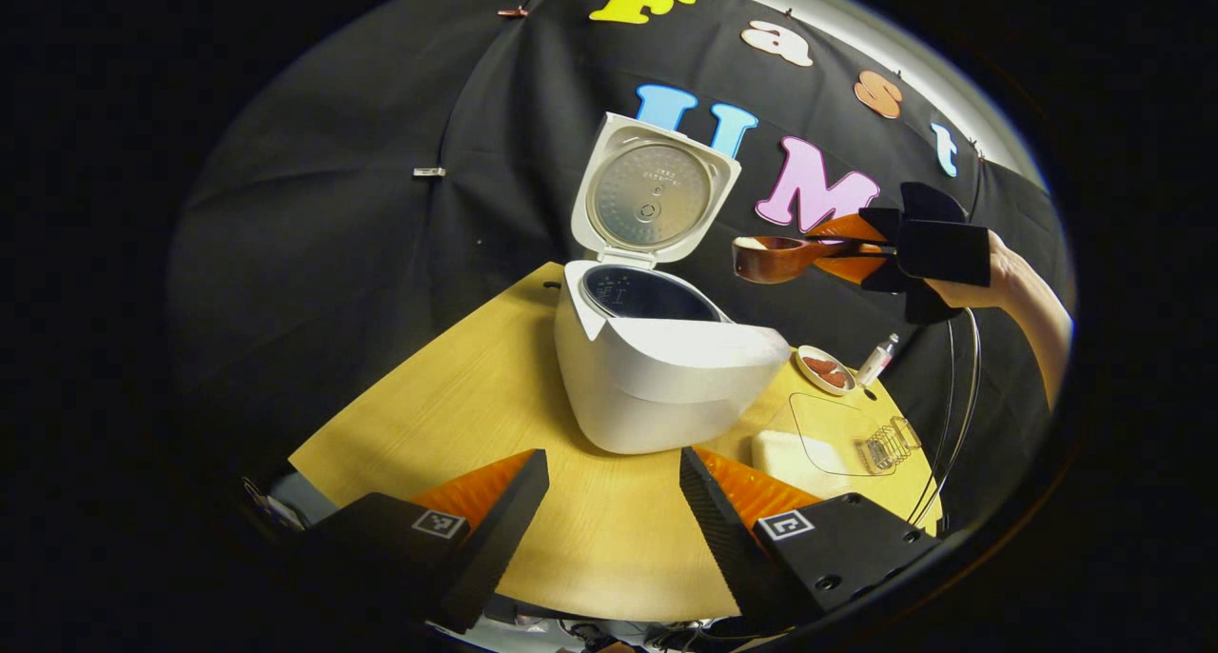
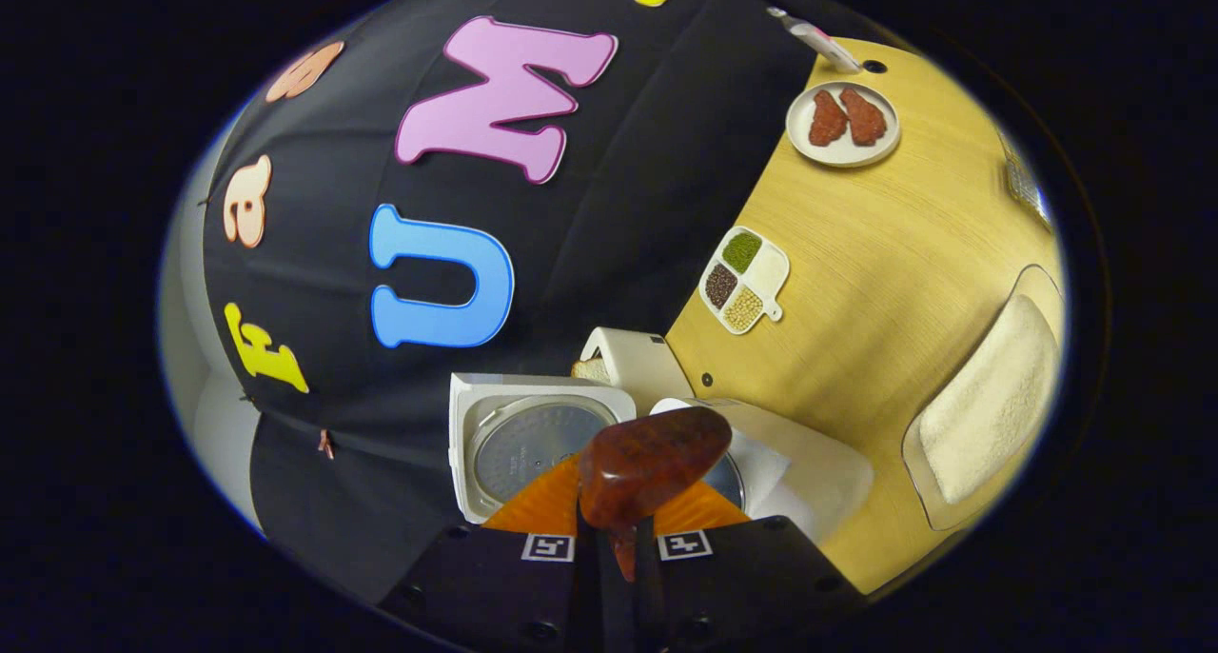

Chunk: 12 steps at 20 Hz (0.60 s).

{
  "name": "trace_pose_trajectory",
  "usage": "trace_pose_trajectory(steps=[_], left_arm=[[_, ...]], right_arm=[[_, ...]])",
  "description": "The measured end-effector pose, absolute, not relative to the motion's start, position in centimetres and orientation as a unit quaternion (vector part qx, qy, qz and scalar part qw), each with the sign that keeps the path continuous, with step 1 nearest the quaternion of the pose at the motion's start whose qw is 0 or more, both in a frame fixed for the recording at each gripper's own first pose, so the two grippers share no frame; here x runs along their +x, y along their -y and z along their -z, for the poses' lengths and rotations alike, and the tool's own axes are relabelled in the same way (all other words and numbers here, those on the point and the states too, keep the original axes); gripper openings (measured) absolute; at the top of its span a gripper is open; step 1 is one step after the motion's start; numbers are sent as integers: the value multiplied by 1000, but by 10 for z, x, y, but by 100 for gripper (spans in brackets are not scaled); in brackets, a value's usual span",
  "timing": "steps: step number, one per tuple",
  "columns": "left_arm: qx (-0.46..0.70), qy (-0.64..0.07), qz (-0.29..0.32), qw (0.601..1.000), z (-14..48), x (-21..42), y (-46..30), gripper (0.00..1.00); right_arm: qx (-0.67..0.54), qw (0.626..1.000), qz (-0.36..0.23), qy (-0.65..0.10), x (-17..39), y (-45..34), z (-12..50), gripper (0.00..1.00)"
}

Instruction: Close the left gripper, press the button to open the rice cooker; take a wooden spoon from the chopstick holder with the right hand, scoop a spoonful of rice and pour it into the rice cooker, then put the wooden spoon back into the chopstick holder.

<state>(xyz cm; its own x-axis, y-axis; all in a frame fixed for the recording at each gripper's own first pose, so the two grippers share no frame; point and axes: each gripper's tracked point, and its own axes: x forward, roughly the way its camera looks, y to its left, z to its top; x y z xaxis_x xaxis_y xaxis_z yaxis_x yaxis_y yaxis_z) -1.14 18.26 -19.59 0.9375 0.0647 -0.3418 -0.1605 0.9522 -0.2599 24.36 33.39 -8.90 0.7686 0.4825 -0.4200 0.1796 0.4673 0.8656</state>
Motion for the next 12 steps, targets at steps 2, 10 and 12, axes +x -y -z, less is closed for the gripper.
trace_pose_trajectory(steps=[2, 10, 12], left_arm=[[-146, -165, -65, 973, 196, -14, -188, 96], [-160, -165, -80, 970, 193, -22, -196, 96], [-170, -167, -82, 968, 192, -21, -198, 96]], right_arm=[[461, 821, -111, -317, 250, -351, 90, 17], [311, 891, -158, -291, 270, -413, 107, 17], [288, 897, -163, -293, 277, -425, 115, 17]])
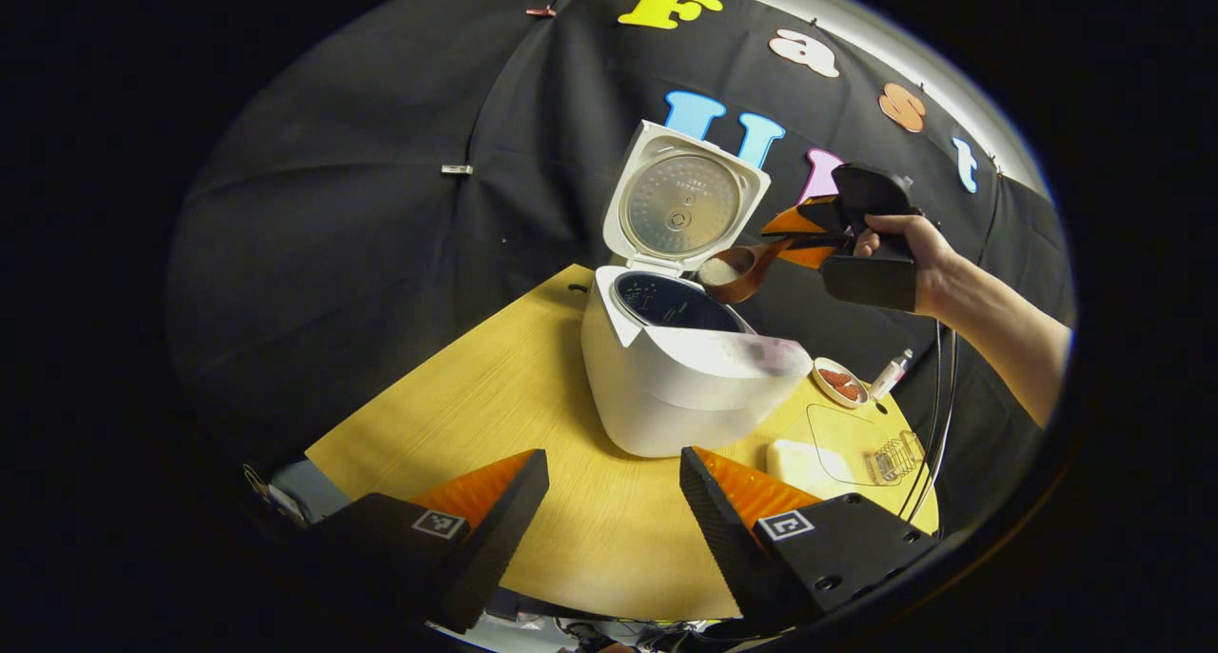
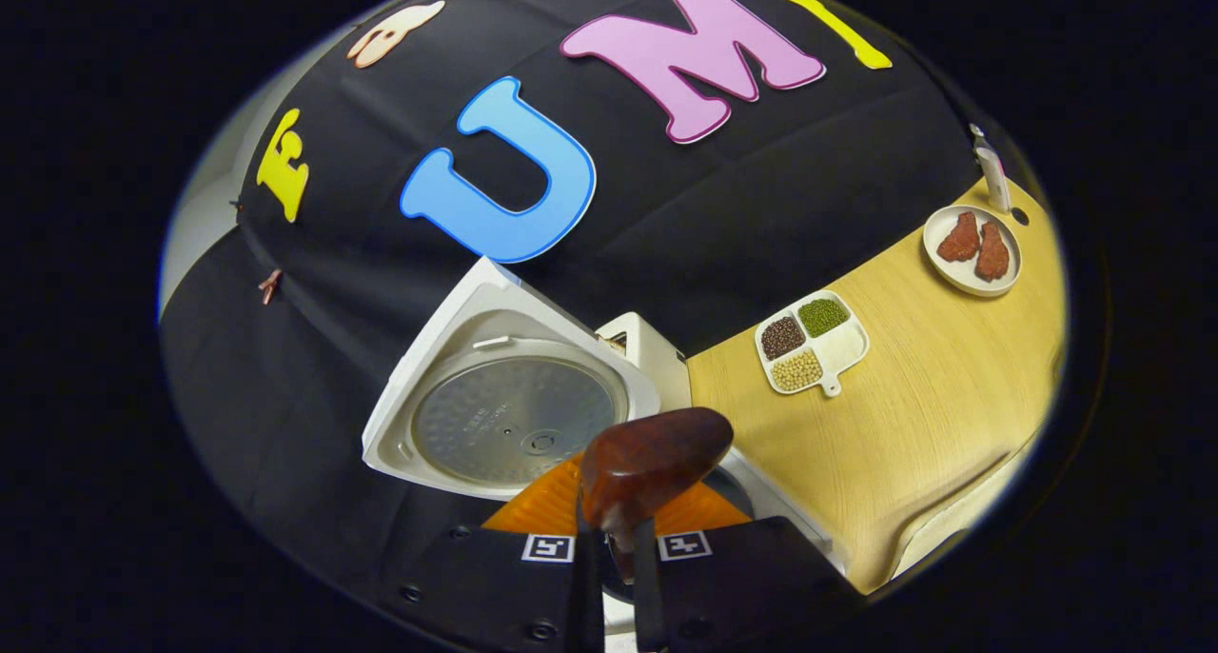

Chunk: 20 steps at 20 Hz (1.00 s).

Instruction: Close the left gripper, press the button to open the rice cooker; take a wooden spoon from the chopstick holder with the right hand, scoop a spoonful of rice and pour it into the rice cooker, then put the wooden spoon back into the chopstick holder.

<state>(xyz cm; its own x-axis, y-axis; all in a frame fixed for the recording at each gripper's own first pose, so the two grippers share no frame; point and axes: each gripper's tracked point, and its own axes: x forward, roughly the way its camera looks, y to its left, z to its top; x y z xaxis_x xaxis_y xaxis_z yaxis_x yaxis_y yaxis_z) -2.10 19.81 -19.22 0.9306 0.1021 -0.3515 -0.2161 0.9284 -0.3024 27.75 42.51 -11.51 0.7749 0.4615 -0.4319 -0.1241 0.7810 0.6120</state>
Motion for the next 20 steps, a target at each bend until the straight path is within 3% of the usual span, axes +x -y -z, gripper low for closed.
trace_pose_trajectory(steps=[9, 20], left_arm=[[-197, -156, -93, 963, 185, -16, -207, 96], [-203, -158, -101, 961, 191, -26, -207, 96]], right_arm=[[84, 944, -224, -228, 284, -460, 125, 17], [-121, 935, -318, -95, 262, -519, 119, 17]])
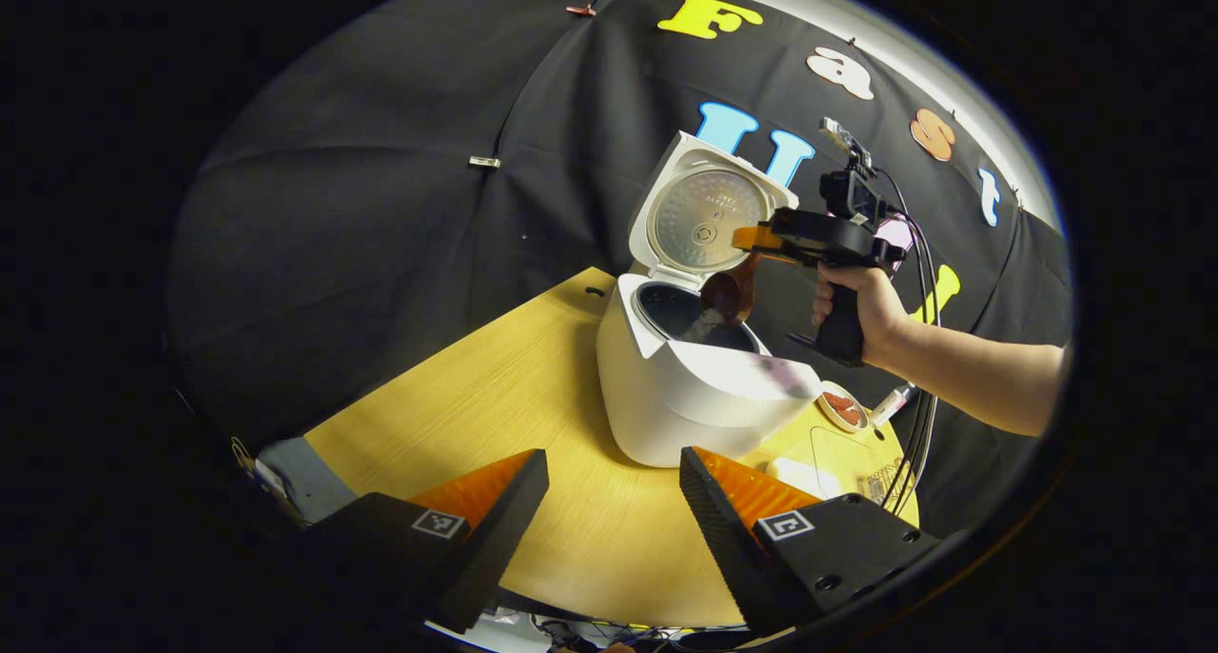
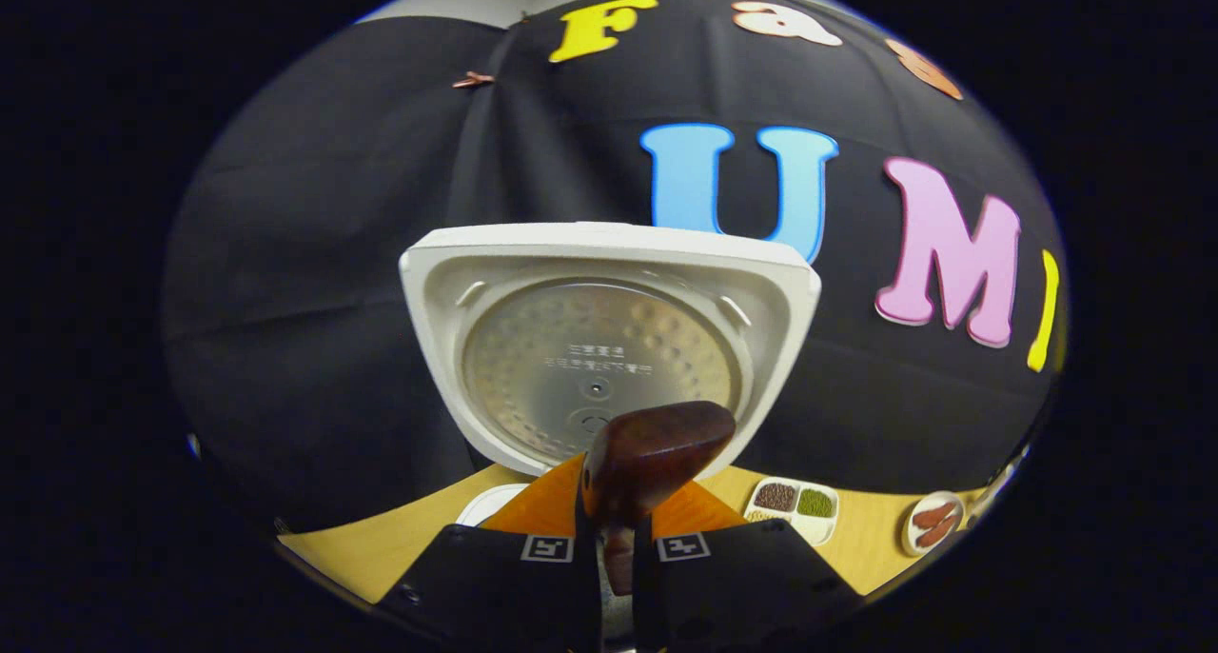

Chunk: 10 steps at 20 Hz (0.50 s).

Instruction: Close the left gripper, press the button to open the rice cooker; take a wooden spoon from the chopstick holder with the right hand, scoop a spoonful of rice and pour it into the rice cooker, then put the wooden spoon back into the chopstick holder.

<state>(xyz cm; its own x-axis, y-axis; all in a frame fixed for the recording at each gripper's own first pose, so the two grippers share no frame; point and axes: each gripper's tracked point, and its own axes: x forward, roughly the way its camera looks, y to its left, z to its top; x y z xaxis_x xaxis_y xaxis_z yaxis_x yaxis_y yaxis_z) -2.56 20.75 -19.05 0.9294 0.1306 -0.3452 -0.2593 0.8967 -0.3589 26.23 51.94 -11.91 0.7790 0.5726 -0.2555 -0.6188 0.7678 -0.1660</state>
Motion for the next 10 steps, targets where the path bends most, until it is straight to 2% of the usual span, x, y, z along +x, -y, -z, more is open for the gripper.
trace_pose_trajectory(steps=[3, 6, 10], left_arm=[[-200, -159, -101, 961, 190, -25, -208, 97], [-173, -152, -104, 967, 185, -26, -208, 96], [-149, -146, -93, 974, 175, -25, -196, 96]], right_arm=[[-195, 914, -350, -64, 249, -536, 128, 17], [-236, 895, -373, -66, 233, -541, 146, 17], [-203, 906, -365, -75, 235, -536, 134, 17]])
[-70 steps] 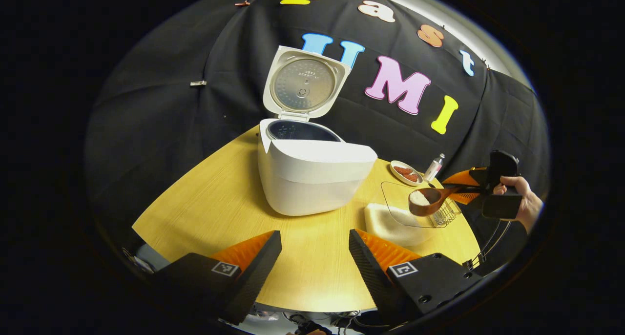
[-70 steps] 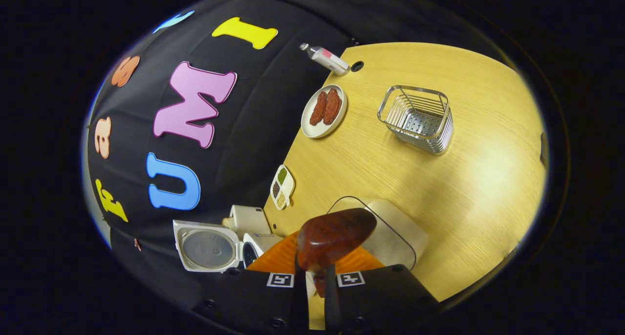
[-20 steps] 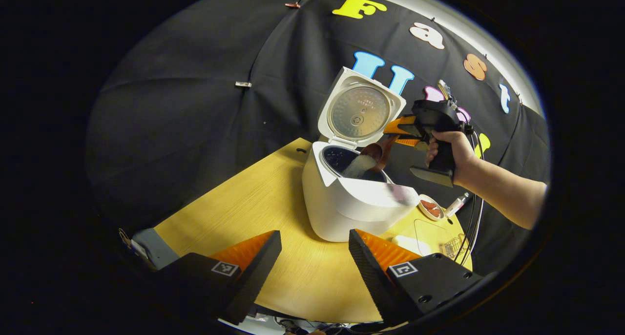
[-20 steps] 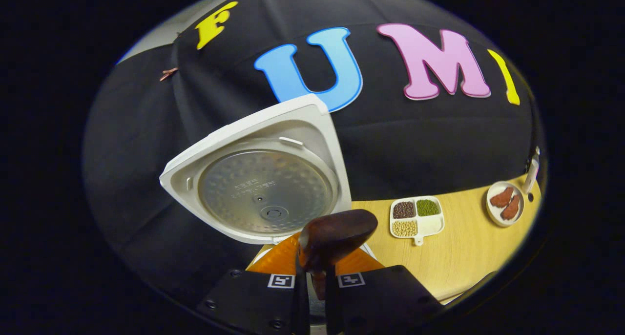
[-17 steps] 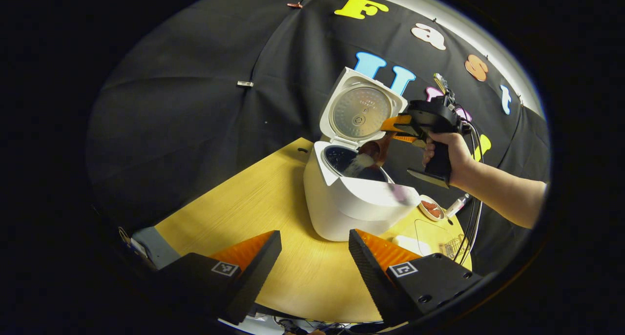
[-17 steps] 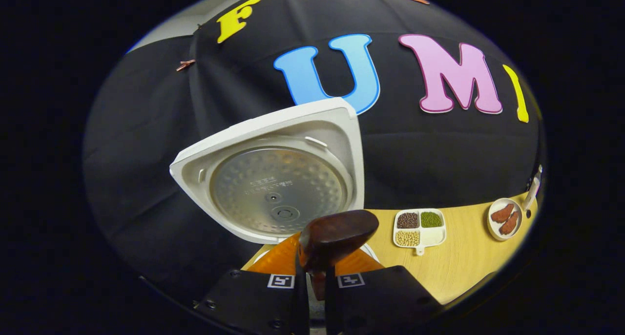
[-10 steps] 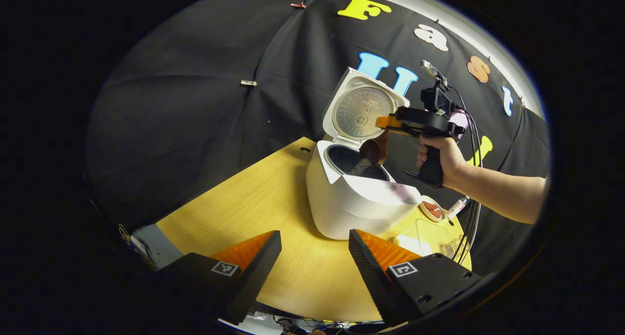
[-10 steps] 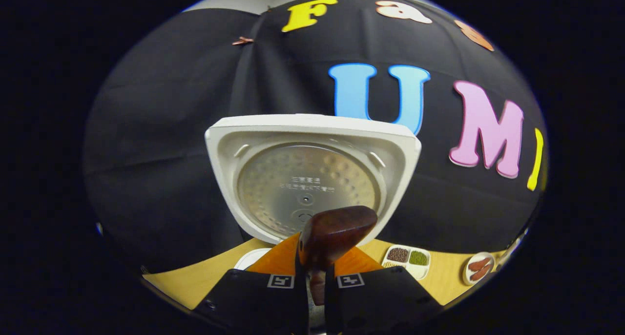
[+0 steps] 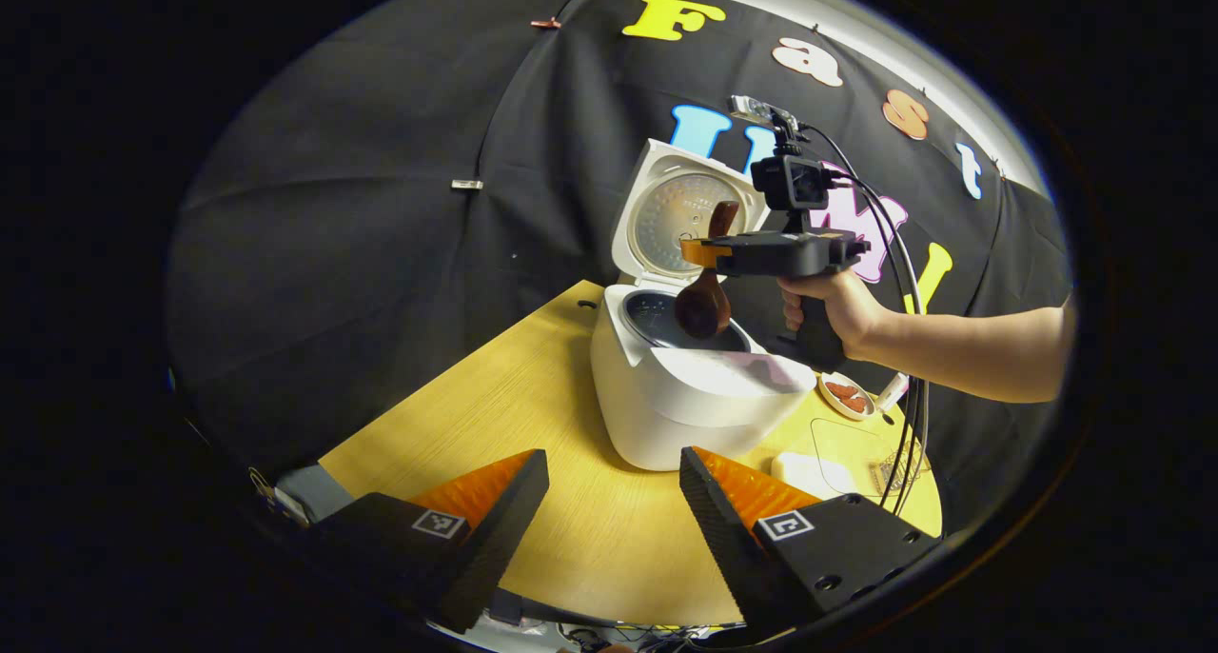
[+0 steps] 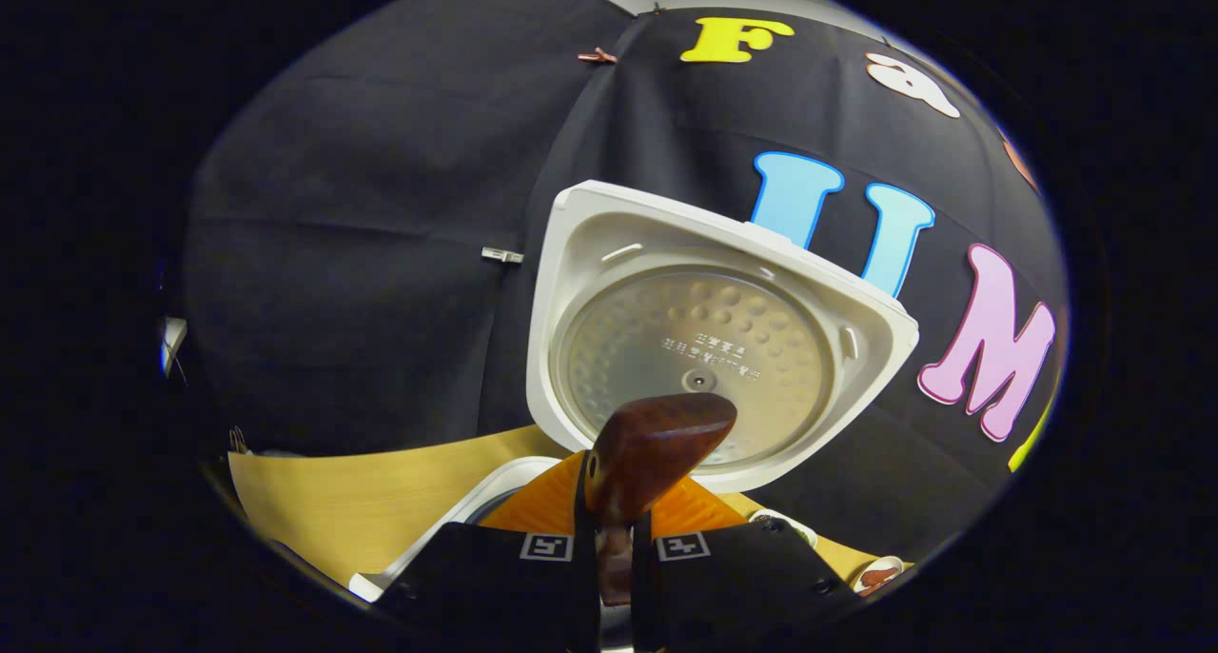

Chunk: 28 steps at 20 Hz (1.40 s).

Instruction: Close the left gripper, press the button to open the rice cooker; take a wooden spoon from the chopstick holder with the right hand, scoop a spoonful of rice and pour it into the rice cooker, then put the wooden spoon back into the chopstick holder.

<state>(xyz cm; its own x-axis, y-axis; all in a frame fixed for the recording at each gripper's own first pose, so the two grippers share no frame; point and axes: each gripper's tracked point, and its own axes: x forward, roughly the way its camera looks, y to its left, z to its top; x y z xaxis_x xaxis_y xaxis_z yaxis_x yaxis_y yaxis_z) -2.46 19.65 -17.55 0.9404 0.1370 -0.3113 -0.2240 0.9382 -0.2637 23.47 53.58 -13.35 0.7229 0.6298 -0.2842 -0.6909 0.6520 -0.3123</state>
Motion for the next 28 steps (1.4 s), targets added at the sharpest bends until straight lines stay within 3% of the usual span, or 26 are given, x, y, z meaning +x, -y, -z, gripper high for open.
trace_pose_trajectory(steps=[12, 16, 17, 18, 19, 20, 28], left_arm=[[-134, -140, -44, 980, 167, -13, -150, 96], [-127, -142, -17, 982, 160, -6, -123, 96], [-124, -144, -7, 982, 159, -4, -114, 96], [-120, -145, 0, 982, 158, -2, -106, 96], [-117, -147, 7, 982, 158, 2, -98, 96], [-115, -150, 13, 982, 158, 4, -89, 96], [-100, -154, 33, 982, 144, 38, -18, 96]], right_arm=[[27, 946, -306, -103, 218, -419, 18, 17], [72, 961, -248, -95, 216, -329, -11, 17], [76, 967, -228, -85, 216, -301, -16, 12], [75, 971, -212, -78, 216, -276, -20, 17], [73, 975, -197, -77, 215, -250, -22, 12], [72, 977, -183, -78, 215, -226, -21, 17], [100, 986, -89, -100, 215, -57, -3, 17]])
